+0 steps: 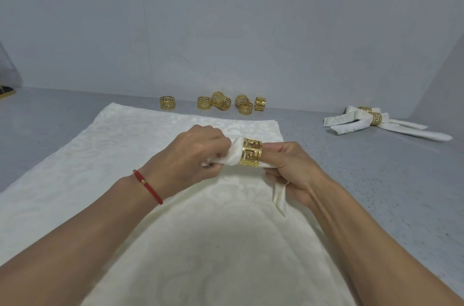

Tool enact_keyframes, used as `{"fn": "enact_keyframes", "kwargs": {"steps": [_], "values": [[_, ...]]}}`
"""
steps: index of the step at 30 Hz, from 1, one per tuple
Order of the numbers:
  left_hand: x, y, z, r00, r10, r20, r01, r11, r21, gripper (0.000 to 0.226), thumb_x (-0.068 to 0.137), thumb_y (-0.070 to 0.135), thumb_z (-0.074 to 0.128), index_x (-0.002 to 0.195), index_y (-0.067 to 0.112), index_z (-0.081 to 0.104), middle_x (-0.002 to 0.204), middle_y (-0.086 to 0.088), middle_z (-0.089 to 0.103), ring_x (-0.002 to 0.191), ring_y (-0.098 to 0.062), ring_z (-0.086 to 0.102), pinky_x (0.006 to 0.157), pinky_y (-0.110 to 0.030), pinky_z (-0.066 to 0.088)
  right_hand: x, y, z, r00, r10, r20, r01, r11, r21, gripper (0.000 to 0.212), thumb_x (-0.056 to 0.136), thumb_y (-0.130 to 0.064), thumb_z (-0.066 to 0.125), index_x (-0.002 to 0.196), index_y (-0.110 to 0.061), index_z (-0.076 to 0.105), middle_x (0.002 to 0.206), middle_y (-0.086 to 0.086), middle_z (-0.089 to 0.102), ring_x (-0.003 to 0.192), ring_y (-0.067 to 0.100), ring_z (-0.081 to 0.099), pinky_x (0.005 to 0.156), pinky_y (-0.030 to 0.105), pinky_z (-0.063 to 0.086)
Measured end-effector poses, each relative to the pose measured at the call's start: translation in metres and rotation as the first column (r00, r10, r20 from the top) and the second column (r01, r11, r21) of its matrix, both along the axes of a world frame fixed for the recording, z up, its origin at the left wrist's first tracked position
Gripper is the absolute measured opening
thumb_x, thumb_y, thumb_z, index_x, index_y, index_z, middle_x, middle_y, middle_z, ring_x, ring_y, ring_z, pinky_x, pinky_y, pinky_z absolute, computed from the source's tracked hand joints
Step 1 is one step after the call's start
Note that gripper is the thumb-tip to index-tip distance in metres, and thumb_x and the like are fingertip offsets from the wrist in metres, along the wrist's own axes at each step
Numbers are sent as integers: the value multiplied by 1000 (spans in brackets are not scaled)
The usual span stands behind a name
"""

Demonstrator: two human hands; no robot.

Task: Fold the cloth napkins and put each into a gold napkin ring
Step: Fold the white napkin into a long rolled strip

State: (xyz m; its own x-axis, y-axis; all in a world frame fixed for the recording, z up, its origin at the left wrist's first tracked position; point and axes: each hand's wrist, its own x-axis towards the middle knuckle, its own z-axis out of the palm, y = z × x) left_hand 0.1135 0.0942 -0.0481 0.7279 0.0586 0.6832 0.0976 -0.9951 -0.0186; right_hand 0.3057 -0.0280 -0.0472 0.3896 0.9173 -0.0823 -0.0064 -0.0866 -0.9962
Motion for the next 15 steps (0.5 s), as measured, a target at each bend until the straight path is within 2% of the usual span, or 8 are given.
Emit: {"fn": "enact_keyframes", "kwargs": {"steps": [2, 3, 6, 8, 10, 11, 13, 15], "values": [[-1, -4, 1, 1000, 20, 18, -14, 959, -282, 34, 72, 3, 72, 95, 20, 54, 86, 11, 54, 73, -15, 49, 65, -30, 45, -1, 0, 2, 999, -33, -4, 33, 999, 35, 22, 81, -13, 83, 99, -2, 80, 46, -9, 45, 43, 7, 22, 42, 19, 22], [-1, -5, 2, 1000, 14, -7, -16, 908, -418, 48, 72, 10, 77, 110, 27, 52, 97, 13, 55, 80, -13, 52, 67, -29, 48, -1, -1, 4, 998, -49, 27, 47, 997, 57, 20, 82, -12, 83, 99, -1, 80, 47, -10, 48, 42, 6, 25, 43, 18, 23], [1, -11, 5, 994, -12, -113, -52, 832, -552, 88, 69, 45, 83, 143, 45, 34, 122, 24, 52, 103, -5, 54, 78, -17, 45, -7, -3, 7, 989, -44, 145, 23, 989, 145, 16, 84, -5, 80, 98, 2, 79, 51, -12, 61, 36, 1, 45, 43, 9, 33], [6, -14, 4, 994, -41, -103, -29, 800, -600, 73, 72, 57, 79, 138, 46, 48, 120, 29, 57, 107, 0, 54, 83, -18, 42, -14, -4, 9, 977, -14, 214, -23, 986, 167, 14, 84, -6, 81, 97, -2, 81, 63, -7, 72, 50, 2, 64, 55, 11, 47], [8, -15, 4, 996, -58, -65, 1, 757, -653, 47, 78, 47, 80, 121, 38, 64, 111, 27, 65, 104, -1, 58, 82, -22, 44, -18, -3, 8, 953, -2, 303, -46, 987, 151, 13, 82, -13, 84, 94, -10, 83, 81, 0, 79, 77, 9, 75, 75, 21, 56], [8, -15, 4, 997, -70, -45, 21, 736, -677, 41, 79, 44, 80, 116, 34, 67, 109, 22, 68, 101, -4, 61, 81, -25, 47, -19, -3, 8, 950, -2, 313, -47, 988, 149, 12, 82, -14, 85, 94, -10, 83, 82, 1, 79, 77, 7, 74, 74, 19, 55], [6, -14, 6, 996, -89, -11, 55, 701, -711, 39, 78, 42, 78, 114, 30, 69, 107, 14, 71, 101, -11, 65, 85, -32, 51, -19, -4, 9, 962, -8, 273, -40, 985, 167, 14, 83, -9, 82, 96, -4, 82, 68, -5, 74, 53, 0, 63, 56, 9, 45], [3, -12, 9, 996, -86, 15, 68, 658, -750, 38, 78, 40, 77, 113, 27, 71, 107, 11, 73, 102, -12, 66, 89, -37, 51, -14, -5, 9, 973, -16, 230, -31, 979, 201, 15, 85, -4, 80, 99, 2, 80, 57, -10, 67, 40, -1, 53, 47, 7, 39]]}}
